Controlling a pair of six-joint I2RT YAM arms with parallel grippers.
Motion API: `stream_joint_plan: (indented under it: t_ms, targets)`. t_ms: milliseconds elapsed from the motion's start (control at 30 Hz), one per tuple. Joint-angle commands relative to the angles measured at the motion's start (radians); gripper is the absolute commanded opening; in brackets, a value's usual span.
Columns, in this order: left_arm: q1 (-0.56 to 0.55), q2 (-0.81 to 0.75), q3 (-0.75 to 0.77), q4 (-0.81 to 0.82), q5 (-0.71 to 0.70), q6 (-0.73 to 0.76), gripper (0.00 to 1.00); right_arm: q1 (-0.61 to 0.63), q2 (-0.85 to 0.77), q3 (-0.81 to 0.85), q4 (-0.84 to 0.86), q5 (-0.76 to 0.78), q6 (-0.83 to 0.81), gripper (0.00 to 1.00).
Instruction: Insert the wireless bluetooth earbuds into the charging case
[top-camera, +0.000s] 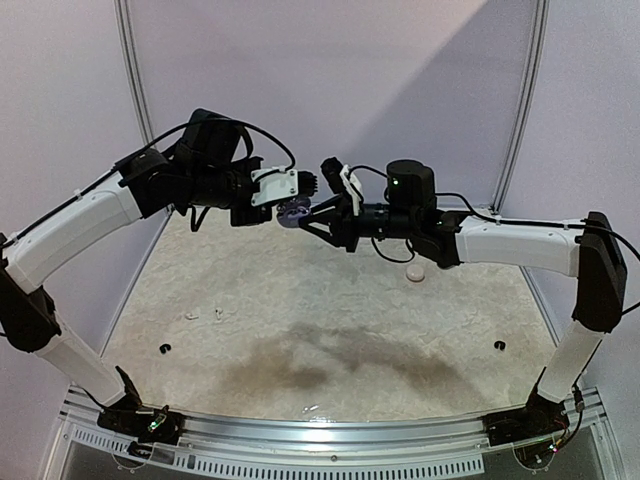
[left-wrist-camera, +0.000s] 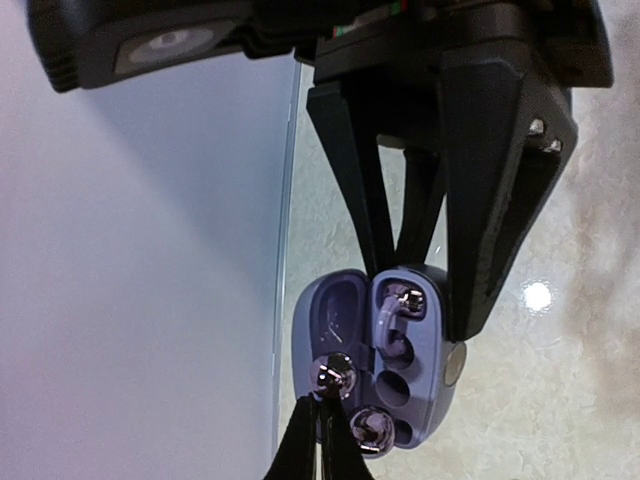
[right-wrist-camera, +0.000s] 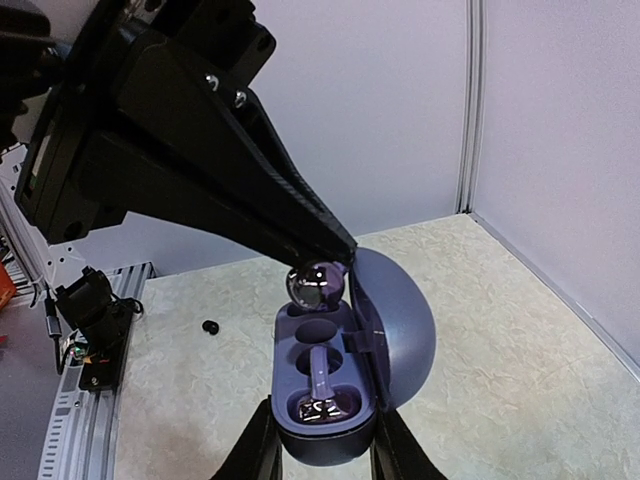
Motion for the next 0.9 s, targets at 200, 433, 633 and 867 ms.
stream_joint_plan:
  t_ms: [200, 433, 633, 867]
  targets:
    - [-0.017, -0.020, -0.012, 0.091, -0.068, -0.002, 0.00, -0.001, -0.034, -0.013, 0.117, -0.012, 0.044, 0.00]
    - [-0.017, -0.037, -0.011, 0.112, -0.095, 0.011, 0.00, -0.004, -0.035, -0.017, 0.106, -0.002, 0.051, 0.00]
    - [-0.017, -0.043, 0.021, 0.136, -0.150, -0.003, 0.00, -0.017, -0.049, -0.041, 0.052, 0.038, 0.054, 0.00]
    - [-0.016, -0.070, -0.008, 0.103, -0.177, -0.012, 0.00, -0.019, -0.095, -0.114, 0.042, 0.099, 0.024, 0.00]
